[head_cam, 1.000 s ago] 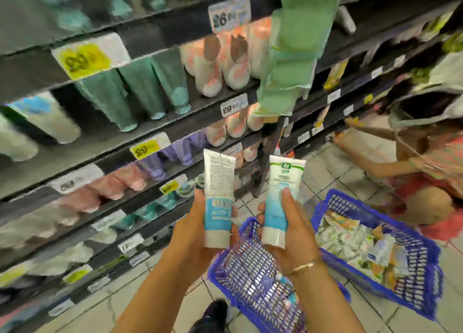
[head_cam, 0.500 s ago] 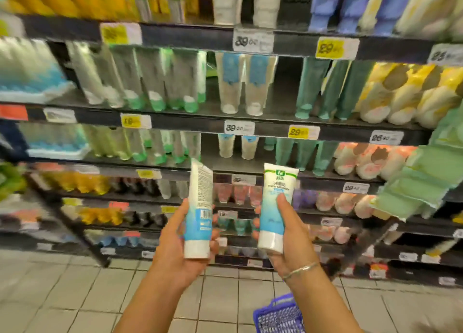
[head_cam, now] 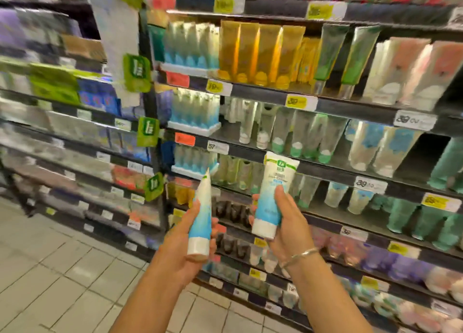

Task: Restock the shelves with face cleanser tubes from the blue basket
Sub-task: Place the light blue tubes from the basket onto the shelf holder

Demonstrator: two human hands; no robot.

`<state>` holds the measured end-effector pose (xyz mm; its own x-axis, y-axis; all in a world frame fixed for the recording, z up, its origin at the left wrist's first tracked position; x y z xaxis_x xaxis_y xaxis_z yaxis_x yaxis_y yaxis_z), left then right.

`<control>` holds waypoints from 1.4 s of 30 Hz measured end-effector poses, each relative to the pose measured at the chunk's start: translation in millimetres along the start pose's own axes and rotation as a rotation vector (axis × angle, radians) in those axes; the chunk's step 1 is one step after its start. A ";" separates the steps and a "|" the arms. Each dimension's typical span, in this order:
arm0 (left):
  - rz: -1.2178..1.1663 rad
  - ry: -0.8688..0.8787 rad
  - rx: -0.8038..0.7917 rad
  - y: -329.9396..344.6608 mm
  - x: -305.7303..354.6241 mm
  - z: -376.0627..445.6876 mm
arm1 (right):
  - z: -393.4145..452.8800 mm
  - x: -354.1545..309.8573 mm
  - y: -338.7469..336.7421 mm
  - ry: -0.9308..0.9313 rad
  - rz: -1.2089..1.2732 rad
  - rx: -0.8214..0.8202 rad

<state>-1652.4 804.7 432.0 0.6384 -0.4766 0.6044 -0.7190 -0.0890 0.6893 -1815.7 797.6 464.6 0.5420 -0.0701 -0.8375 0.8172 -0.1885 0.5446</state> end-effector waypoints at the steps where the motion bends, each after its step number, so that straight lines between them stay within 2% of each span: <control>1: 0.002 0.020 0.017 -15.2 17.1 -5.9 | -1.1 8.1 20.3 0.001 -0.005 -0.018; 9: -0.030 0.129 0.056 -101.3 158.2 -42.2 | 4.1 57.0 166.4 0.013 -0.037 -0.189; 17: 0.345 0.301 -0.161 -84.0 273.1 -25.9 | 60.3 35.8 252.1 -0.111 -0.102 -0.245; 20: 0.377 0.327 -0.209 -75.2 296.4 -7.5 | 93.7 29.9 266.4 -0.144 -0.082 -0.269; 24: 0.401 0.410 -0.226 -46.4 333.8 25.5 | 147.5 11.8 284.6 -0.197 -0.092 -0.327; 33: 0.534 0.743 -0.235 67.0 477.9 90.4 | 259.7 -72.2 360.3 -0.387 -0.139 -0.485; 42: 0.529 0.947 -0.309 138.3 560.3 128.1 | 310.5 -130.0 417.2 -0.567 -0.167 -0.519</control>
<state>-1429.4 413.3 814.8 0.3190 0.4769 0.8190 -0.9462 0.2099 0.2463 -1606.1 424.0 786.7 0.3359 -0.5962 -0.7291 0.9416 0.2318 0.2442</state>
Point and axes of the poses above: each hand's wrist, its own z-axis towards the middle knuckle, its own y-axis out of the palm, x = y × z, the point moved 5 cm from there along z, towards the middle knuckle, and after that the axes turned 4 degrees about -y, right-handed, at the moved point
